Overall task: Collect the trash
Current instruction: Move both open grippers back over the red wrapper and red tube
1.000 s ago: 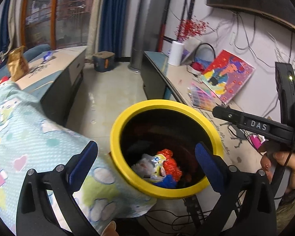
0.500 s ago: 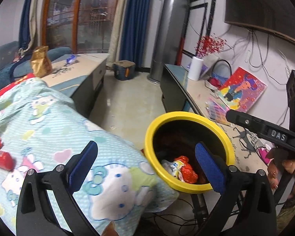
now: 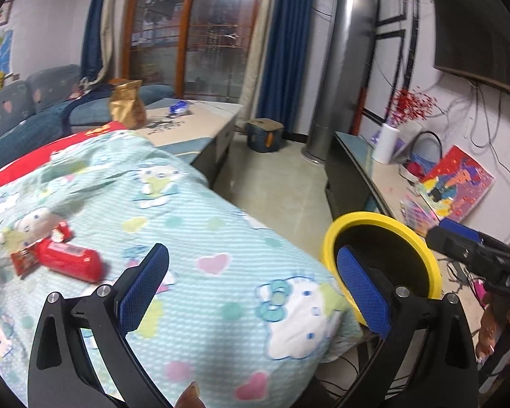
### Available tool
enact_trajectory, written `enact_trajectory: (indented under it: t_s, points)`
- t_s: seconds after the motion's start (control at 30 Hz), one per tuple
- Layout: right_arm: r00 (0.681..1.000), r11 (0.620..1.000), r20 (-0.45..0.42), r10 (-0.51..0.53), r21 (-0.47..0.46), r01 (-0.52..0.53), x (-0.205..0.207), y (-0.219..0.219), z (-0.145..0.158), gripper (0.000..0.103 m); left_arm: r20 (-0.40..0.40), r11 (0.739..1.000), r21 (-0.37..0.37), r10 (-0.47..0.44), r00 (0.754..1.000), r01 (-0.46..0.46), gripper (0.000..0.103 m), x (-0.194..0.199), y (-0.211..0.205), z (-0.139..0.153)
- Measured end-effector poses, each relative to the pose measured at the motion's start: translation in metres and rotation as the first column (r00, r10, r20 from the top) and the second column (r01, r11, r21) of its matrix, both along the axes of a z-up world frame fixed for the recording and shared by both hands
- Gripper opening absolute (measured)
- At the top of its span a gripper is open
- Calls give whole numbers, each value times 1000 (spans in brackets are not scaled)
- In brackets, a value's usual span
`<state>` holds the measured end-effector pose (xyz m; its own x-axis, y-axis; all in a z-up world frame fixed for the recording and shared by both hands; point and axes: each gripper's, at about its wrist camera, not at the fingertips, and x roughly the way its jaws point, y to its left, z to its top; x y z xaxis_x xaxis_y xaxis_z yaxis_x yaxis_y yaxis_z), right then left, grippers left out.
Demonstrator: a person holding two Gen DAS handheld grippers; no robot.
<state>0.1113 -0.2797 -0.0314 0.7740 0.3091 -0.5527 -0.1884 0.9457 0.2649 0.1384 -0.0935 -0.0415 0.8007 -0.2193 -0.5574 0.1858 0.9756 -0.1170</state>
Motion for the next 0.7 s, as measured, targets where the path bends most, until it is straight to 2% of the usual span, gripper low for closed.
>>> enact_trajectory:
  t_s: [0.7]
  points:
    - [978, 978, 11, 208, -9, -208, 1, 99, 11, 74, 16, 980, -41, 194, 981, -194, 97, -16, 93, 9]
